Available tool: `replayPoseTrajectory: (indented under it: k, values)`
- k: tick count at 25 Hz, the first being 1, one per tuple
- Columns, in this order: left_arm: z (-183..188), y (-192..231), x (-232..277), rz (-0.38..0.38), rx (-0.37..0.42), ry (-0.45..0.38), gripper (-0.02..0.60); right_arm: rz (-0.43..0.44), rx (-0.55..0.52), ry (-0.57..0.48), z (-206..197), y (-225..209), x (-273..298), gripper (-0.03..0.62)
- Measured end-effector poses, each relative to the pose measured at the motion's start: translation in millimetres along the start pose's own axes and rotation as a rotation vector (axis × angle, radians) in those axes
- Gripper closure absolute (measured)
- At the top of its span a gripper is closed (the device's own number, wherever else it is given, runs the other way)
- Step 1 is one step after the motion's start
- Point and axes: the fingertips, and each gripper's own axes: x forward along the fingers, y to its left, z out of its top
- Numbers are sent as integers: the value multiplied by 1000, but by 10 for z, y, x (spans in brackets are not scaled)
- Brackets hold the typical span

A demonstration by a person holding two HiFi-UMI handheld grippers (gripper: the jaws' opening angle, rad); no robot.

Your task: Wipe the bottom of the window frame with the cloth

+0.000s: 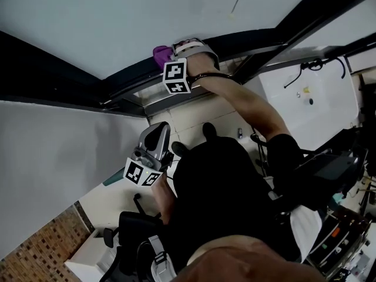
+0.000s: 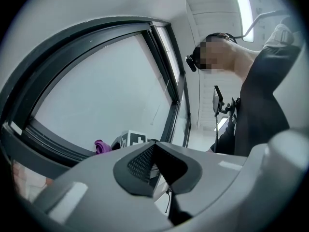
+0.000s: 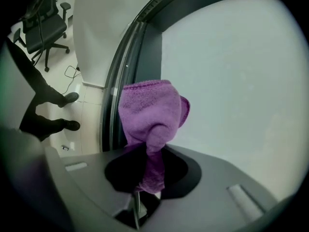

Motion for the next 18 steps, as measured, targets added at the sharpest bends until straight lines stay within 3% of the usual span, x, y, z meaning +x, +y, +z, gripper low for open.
replayPoseTrajectory:
  k: [3, 5, 8, 12, 14, 16, 18]
  values:
    - [17, 0, -35, 15, 6, -12, 580, 121, 47, -84, -23, -33, -140, 533]
    - [47, 50, -87, 30, 9, -23, 580, 141, 51, -105, -131, -218, -289, 531]
    - [58, 93, -120, 40, 3, -41, 580, 173, -23, -43, -337, -265, -195, 533]
    - [50, 61, -151, 35, 0, -50, 580, 139, -119, 24, -427, -79, -44, 544]
    - [60, 69, -169, 37, 3, -52, 580, 223, -162, 20, -432, 52, -181, 543]
    - [79, 85, -199, 41, 7, -53, 580, 372, -193, -51, -389, 193, -433, 534]
    - [93, 119, -227, 46, 9, -58, 580, 410, -175, -131, -348, 95, -602, 533]
